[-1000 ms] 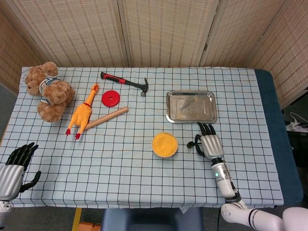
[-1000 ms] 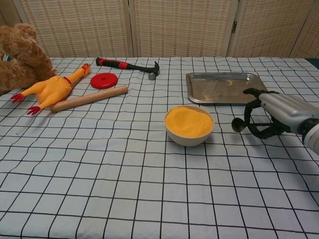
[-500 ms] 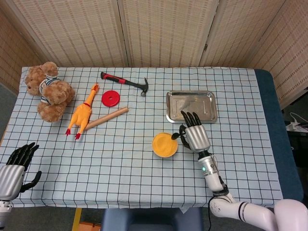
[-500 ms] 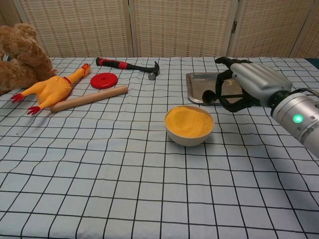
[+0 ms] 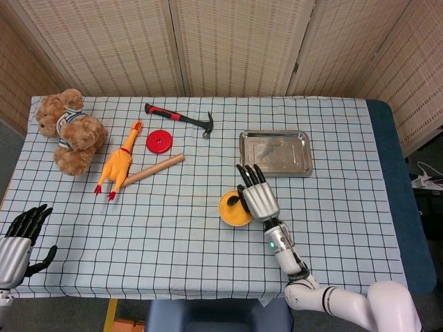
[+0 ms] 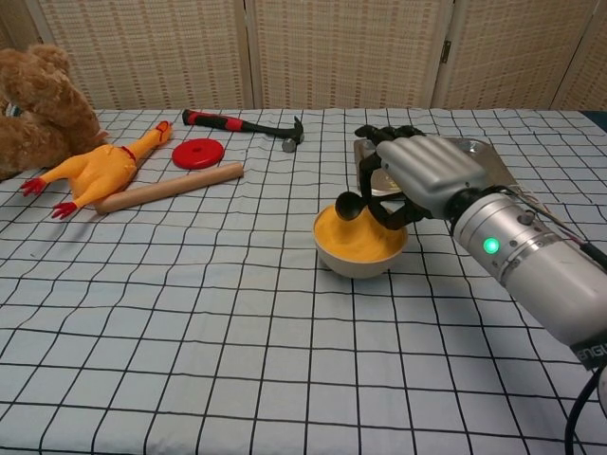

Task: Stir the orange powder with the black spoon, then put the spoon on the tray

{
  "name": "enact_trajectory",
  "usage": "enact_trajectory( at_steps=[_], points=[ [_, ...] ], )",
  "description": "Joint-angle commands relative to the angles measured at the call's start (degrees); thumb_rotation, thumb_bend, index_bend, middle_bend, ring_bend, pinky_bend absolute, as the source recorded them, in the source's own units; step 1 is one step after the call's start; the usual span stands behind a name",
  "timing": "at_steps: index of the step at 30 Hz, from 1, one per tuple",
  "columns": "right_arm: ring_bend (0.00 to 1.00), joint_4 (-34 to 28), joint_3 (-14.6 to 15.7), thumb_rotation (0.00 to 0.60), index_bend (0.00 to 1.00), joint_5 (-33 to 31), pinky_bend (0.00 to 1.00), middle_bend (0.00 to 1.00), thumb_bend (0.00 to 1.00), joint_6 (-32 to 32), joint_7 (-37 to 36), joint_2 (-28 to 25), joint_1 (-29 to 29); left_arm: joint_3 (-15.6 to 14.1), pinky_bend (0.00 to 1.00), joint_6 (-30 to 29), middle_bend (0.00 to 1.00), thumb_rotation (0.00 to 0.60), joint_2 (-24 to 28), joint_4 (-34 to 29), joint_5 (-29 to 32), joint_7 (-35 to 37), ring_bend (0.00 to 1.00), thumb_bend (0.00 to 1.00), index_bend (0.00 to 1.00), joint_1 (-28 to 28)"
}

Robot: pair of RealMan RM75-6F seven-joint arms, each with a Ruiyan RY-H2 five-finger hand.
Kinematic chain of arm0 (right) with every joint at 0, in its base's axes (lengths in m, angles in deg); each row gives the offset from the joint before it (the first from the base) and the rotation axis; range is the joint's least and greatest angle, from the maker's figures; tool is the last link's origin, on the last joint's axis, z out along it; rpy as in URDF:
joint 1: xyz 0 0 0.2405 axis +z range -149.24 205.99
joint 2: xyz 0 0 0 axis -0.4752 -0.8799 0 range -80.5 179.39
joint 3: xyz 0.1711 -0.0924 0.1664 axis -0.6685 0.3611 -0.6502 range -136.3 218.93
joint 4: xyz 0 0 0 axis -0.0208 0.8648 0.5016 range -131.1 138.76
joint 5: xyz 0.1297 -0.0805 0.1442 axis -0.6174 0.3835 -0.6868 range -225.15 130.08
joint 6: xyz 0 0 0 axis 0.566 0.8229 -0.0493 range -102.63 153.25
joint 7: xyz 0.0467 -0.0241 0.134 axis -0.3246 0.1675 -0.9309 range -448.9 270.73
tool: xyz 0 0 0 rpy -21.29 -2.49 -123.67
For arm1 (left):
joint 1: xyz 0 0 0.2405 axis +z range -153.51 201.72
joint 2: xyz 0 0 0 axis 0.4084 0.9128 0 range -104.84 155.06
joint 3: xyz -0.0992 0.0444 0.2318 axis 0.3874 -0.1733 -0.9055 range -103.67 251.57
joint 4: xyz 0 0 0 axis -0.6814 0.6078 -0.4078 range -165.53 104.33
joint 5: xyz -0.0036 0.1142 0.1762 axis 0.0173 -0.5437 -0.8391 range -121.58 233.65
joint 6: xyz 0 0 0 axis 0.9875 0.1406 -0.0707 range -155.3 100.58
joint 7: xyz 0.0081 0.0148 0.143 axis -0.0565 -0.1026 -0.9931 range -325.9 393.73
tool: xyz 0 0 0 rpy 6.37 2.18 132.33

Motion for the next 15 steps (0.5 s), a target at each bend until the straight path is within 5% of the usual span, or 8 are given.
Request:
enact_trajectory(
  at_steps=[1, 15],
  points=[
    [0.00, 0.10, 0.55, 0.600, 0.65, 0.19, 0.00, 0.02, 0.43, -0.09, 0.70, 0.21, 0.06, -0.02, 0.09, 0.05, 0.00, 0.600, -0.04, 0.09, -0.08, 0.17, 0.00, 0.41, 0.00, -0.05],
    [0.00, -5.09, 3.54, 0.600, 0.53, 0.96, 0.00, 0.02, 0.43, 0.62, 4.55, -2.57, -1.71, -0.14, 0.09, -0.81, 0.00, 0.600, 0.07, 0.04, -0.76, 0.83, 0.00, 0.42, 0.01, 0.21]
  ],
)
